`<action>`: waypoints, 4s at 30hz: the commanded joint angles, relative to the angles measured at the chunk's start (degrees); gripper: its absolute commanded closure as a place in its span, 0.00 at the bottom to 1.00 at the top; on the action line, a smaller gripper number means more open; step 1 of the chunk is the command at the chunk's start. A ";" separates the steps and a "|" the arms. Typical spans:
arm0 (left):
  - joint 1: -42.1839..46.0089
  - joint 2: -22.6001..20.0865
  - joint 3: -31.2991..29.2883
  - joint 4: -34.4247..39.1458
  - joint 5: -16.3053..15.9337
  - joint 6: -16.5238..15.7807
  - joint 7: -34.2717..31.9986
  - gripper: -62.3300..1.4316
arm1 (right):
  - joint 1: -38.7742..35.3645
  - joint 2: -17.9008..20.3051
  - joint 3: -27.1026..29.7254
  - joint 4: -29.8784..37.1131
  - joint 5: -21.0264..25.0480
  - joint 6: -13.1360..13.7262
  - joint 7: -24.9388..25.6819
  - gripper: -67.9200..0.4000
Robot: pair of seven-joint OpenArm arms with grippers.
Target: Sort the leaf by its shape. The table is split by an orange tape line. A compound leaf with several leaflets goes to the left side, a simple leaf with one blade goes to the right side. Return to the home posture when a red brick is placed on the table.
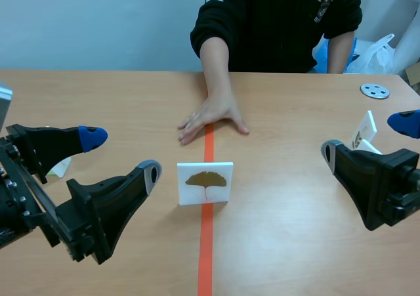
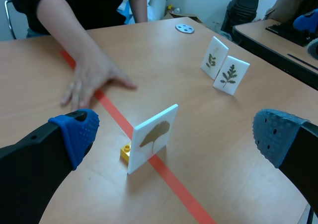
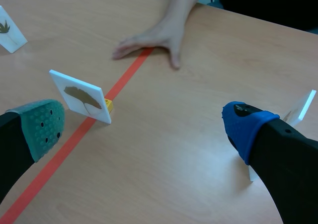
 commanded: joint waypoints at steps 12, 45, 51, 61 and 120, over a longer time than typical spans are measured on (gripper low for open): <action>-6.10 -0.31 0.11 -6.97 7.58 -0.11 1.14 0.00 | 0.76 0.31 0.15 0.02 0.42 -0.24 1.03 0.00; -32.63 3.58 20.26 -42.99 23.08 -0.13 -19.30 0.00 | 0.79 0.28 0.15 -0.37 0.42 -0.26 1.03 0.00; -38.42 6.29 25.62 -49.62 25.40 -0.52 -21.81 0.00 | 0.79 0.09 0.15 -0.37 0.42 -0.50 1.03 0.00; -46.80 11.15 33.81 -58.51 25.42 -0.50 -24.24 0.00 | 0.76 -1.60 0.15 -0.37 0.42 -0.87 0.94 0.00; -20.61 4.00 13.92 -22.91 18.36 -6.54 -18.45 0.89 | 0.81 -1.55 0.15 -0.37 0.42 -0.87 0.85 0.00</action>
